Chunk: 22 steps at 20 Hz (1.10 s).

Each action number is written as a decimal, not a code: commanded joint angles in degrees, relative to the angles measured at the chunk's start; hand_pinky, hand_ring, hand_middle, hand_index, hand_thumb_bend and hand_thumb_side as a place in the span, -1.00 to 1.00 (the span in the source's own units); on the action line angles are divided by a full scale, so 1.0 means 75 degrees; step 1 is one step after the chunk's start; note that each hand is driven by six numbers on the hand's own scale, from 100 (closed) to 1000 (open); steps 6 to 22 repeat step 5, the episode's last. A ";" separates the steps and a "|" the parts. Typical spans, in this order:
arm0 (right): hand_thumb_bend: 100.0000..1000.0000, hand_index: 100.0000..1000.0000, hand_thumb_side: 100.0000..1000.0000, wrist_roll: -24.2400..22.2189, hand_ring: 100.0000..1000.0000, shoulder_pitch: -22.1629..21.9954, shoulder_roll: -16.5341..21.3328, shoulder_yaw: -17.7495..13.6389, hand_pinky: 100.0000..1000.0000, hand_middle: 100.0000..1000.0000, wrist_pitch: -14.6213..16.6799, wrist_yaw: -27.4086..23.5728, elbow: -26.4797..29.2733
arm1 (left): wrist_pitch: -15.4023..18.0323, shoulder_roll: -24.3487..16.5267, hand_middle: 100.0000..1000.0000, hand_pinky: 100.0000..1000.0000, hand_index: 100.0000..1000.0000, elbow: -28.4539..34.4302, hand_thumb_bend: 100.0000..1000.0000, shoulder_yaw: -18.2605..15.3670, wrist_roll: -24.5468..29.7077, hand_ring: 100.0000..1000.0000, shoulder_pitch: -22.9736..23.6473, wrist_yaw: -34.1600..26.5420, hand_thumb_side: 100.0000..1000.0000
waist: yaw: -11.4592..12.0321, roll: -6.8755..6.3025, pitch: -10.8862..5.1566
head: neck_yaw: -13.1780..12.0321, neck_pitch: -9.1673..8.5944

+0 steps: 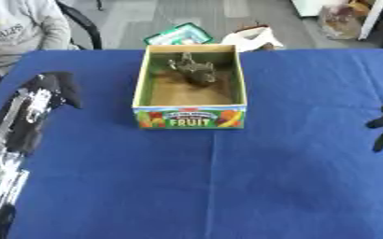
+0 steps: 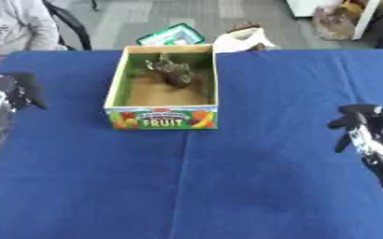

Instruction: Pick up objects on the table and place them in the box.

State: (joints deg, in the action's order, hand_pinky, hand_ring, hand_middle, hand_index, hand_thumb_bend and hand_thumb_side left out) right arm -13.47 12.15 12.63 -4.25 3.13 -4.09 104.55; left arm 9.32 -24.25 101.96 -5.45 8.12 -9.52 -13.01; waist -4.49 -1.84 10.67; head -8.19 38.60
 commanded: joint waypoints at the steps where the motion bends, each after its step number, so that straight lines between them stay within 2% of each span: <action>1: -1.00 0.31 -0.24 0.0033 0.17 0.0103 0.0064 -0.0057 -0.41 -0.08 0.0000 -0.0032 0.0136 | -0.0069 -0.0035 0.00 0.00 0.43 0.0077 -1.00 -0.0094 0.0023 -0.08 -0.0014 -0.0058 0.42 | 0.0008 0.0003 -0.0081 | 0.0052 0.0080; 5: -1.00 0.31 -0.24 0.0020 0.18 0.0107 0.0089 -0.0041 -0.41 -0.08 0.0011 -0.0014 0.0136 | -0.0112 0.0028 0.00 0.00 0.43 0.0078 -1.00 -0.0088 0.0077 -0.08 0.0009 -0.0030 0.44 | 0.0042 0.0015 -0.0050 | 0.0116 0.0275; 22: -1.00 0.31 -0.24 0.0020 0.18 0.0107 0.0089 -0.0041 -0.41 -0.08 0.0011 -0.0014 0.0136 | -0.0112 0.0028 0.00 0.00 0.43 0.0078 -1.00 -0.0088 0.0077 -0.08 0.0009 -0.0030 0.44 | 0.0042 0.0015 -0.0050 | 0.0116 0.0275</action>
